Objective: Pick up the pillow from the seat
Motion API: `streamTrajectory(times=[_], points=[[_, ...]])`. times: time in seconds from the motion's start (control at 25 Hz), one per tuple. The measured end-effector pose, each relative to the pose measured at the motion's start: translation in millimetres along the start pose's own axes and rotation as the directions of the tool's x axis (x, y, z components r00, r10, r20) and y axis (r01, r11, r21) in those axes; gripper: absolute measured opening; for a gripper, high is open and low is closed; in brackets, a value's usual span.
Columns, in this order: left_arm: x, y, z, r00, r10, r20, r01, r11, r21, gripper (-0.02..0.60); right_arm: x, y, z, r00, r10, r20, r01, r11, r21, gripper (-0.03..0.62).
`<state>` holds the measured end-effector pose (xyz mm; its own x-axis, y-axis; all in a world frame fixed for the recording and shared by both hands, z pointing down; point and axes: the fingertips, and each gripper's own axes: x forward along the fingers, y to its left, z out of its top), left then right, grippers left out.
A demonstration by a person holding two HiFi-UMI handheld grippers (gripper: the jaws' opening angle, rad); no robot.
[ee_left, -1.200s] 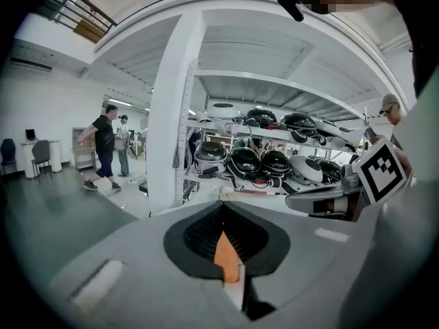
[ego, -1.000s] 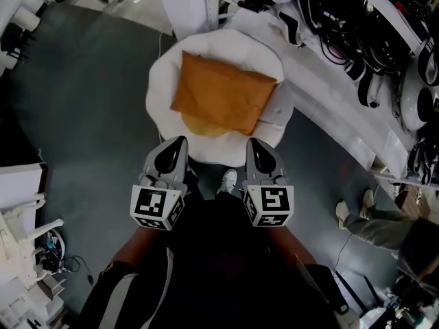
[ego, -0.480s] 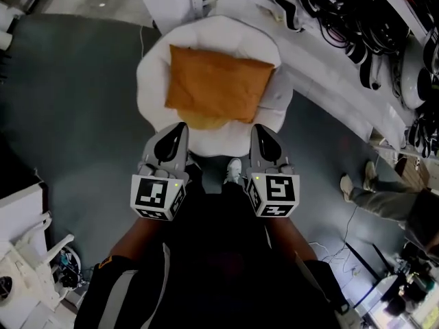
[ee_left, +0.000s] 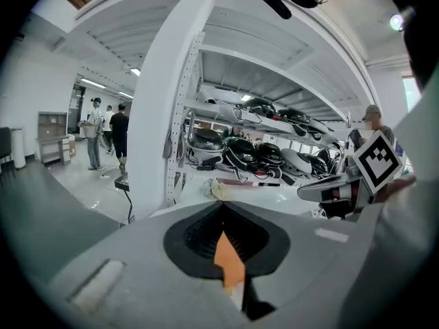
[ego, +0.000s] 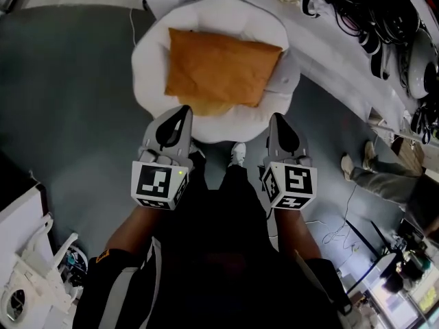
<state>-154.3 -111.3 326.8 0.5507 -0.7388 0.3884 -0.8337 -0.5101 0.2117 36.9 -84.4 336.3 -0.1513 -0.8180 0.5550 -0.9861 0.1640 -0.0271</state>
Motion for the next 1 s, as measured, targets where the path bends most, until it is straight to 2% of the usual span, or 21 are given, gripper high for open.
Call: streamTrajectory(times=[0.2,0.36,0.44,0.64,0.68,0.72,0.88,0.92,1.0], points=[[20.8,25.3,-15.9,1.000,0.020,-0.022,-0.020,1.000,0.005,0.000,27.4,-3.2,-8.5,1.000,-0.014,-0.014,0.014,1.000,-0.009,0.003],[54.1,29.9,-33.2,0.999,-0.006,-0.045,0.005,1.000,-0.020,0.000,69.0,-24.6,-25.3,1.000,-0.016,-0.026,0.016,1.000,-0.021,0.003],[67.0,33.2,-46.6,0.998,0.007,-0.057,-0.009,0.999,-0.033,0.000,88.4,-34.6,-38.3,0.999,-0.012,-0.040,0.011,1.000,-0.021,0.003],[95.5,49.6,-91.0,0.994,0.035,-0.103,-0.047,0.993,-0.111,0.007,131.2,-47.8,-76.2,0.996,0.013,-0.087,-0.013,1.000,0.002,0.003],[103.1,53.0,-101.4,0.993,0.034,-0.116,-0.049,0.990,-0.128,0.113,140.2,-50.7,-84.0,0.995,0.017,-0.093,-0.016,1.000,0.005,0.003],[109.8,57.0,-111.5,0.991,0.038,-0.130,-0.056,0.989,-0.136,0.129,148.5,-53.1,-92.7,0.995,0.020,-0.101,-0.019,1.000,0.009,0.003],[132.2,78.8,-147.7,0.981,0.081,-0.174,-0.102,0.988,-0.114,0.130,179.8,-61.1,-128.8,0.990,0.037,-0.136,-0.032,0.999,0.036,0.005],[136.5,84.7,-154.9,0.979,0.092,-0.181,-0.113,0.987,-0.110,0.130,187.3,-62.1,-137.2,0.988,0.045,-0.146,-0.039,0.998,0.044,0.058],[144.0,95.0,-169.1,0.974,0.112,-0.199,-0.134,0.986,-0.103,0.138,201.5,-64.6,-153.5,0.985,0.055,-0.164,-0.047,0.998,0.052,0.081]])
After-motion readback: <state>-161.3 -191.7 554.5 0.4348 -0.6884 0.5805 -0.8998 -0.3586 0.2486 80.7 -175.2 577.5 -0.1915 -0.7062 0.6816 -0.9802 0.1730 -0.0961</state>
